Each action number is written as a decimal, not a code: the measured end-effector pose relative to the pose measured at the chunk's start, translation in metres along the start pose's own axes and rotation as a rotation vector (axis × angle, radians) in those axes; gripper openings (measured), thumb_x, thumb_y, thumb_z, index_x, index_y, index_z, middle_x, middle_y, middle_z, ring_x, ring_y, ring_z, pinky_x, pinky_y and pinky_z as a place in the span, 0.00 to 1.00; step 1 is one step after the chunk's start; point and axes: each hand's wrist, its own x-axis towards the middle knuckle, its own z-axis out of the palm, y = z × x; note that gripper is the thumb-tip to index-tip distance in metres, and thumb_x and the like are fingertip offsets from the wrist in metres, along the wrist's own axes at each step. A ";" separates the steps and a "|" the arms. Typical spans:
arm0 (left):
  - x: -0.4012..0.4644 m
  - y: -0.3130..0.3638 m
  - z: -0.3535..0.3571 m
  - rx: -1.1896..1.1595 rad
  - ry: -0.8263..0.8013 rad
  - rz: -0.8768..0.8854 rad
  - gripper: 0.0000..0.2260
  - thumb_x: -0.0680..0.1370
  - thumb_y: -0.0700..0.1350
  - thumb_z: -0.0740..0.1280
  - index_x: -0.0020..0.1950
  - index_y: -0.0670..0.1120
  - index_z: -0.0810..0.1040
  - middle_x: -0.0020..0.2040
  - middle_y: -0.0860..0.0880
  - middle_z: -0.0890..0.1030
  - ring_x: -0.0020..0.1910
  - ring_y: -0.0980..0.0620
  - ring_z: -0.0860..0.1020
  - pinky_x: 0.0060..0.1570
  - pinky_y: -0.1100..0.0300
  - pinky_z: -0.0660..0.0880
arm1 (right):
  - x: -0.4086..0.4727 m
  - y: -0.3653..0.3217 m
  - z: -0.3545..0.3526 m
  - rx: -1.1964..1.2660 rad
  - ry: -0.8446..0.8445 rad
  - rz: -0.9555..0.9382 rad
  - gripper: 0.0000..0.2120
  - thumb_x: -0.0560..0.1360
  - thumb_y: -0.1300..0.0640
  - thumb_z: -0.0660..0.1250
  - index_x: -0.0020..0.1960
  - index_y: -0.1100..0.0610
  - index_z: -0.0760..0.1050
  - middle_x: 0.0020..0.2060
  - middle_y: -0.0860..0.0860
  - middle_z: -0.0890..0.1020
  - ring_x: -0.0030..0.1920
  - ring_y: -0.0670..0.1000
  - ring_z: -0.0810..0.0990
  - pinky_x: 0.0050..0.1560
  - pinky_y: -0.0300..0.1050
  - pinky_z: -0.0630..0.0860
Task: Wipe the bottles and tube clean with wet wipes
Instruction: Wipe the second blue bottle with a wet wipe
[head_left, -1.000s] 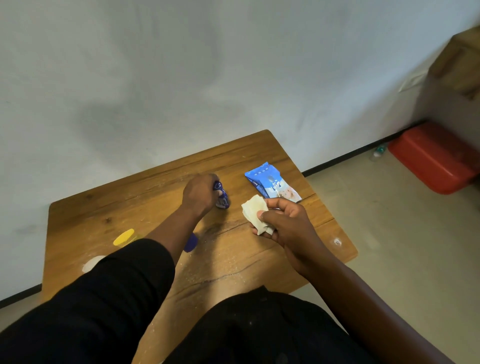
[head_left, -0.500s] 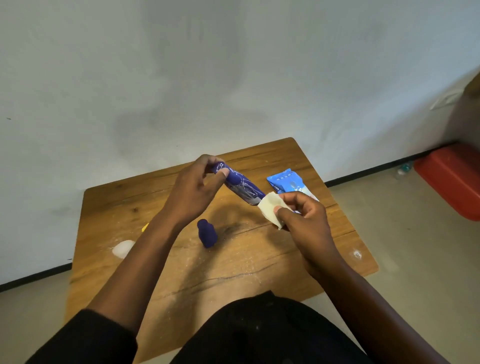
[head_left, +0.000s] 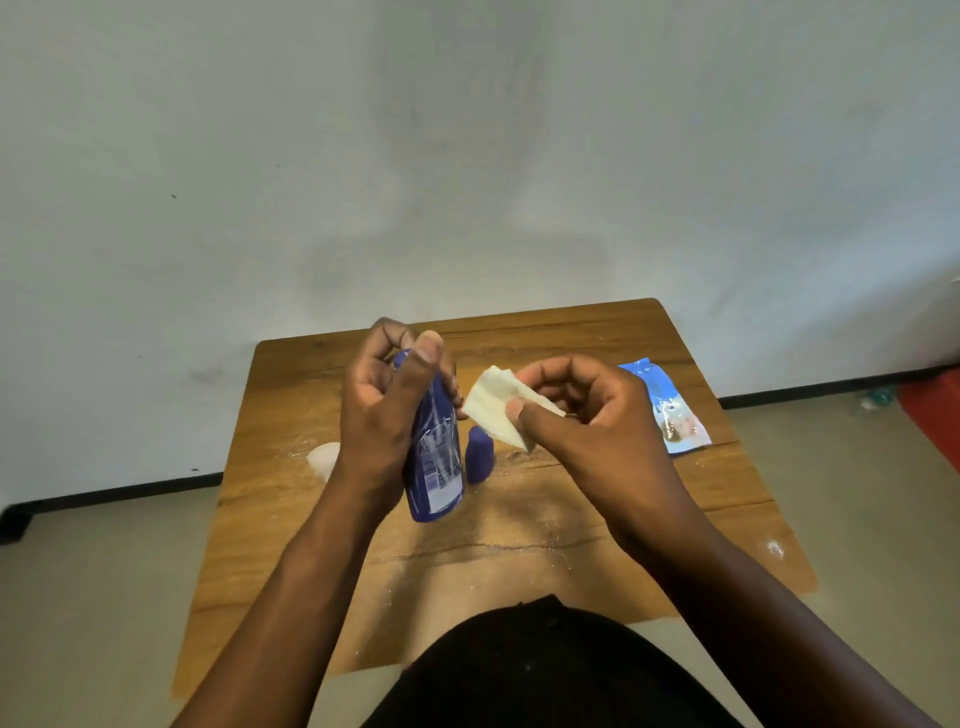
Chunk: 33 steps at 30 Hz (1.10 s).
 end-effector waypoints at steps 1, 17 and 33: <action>-0.005 0.003 -0.002 -0.021 0.025 -0.024 0.17 0.79 0.55 0.69 0.51 0.42 0.70 0.37 0.44 0.77 0.33 0.48 0.75 0.35 0.56 0.76 | -0.001 -0.004 0.008 -0.015 -0.014 -0.029 0.10 0.75 0.64 0.76 0.50 0.51 0.83 0.45 0.43 0.86 0.47 0.47 0.85 0.43 0.43 0.83; -0.023 0.021 -0.040 -0.443 0.371 -0.440 0.24 0.79 0.68 0.63 0.39 0.47 0.76 0.37 0.48 0.76 0.33 0.52 0.74 0.36 0.57 0.72 | -0.027 0.005 0.084 -0.764 -0.271 -0.757 0.12 0.80 0.54 0.70 0.62 0.54 0.81 0.58 0.50 0.81 0.58 0.49 0.79 0.53 0.45 0.78; -0.028 0.025 -0.023 -0.599 0.301 -0.616 0.24 0.80 0.64 0.63 0.43 0.44 0.80 0.35 0.46 0.78 0.33 0.50 0.80 0.33 0.59 0.80 | -0.005 -0.006 0.085 -0.647 -0.162 -0.682 0.10 0.76 0.58 0.74 0.57 0.57 0.86 0.52 0.51 0.85 0.53 0.49 0.82 0.51 0.38 0.77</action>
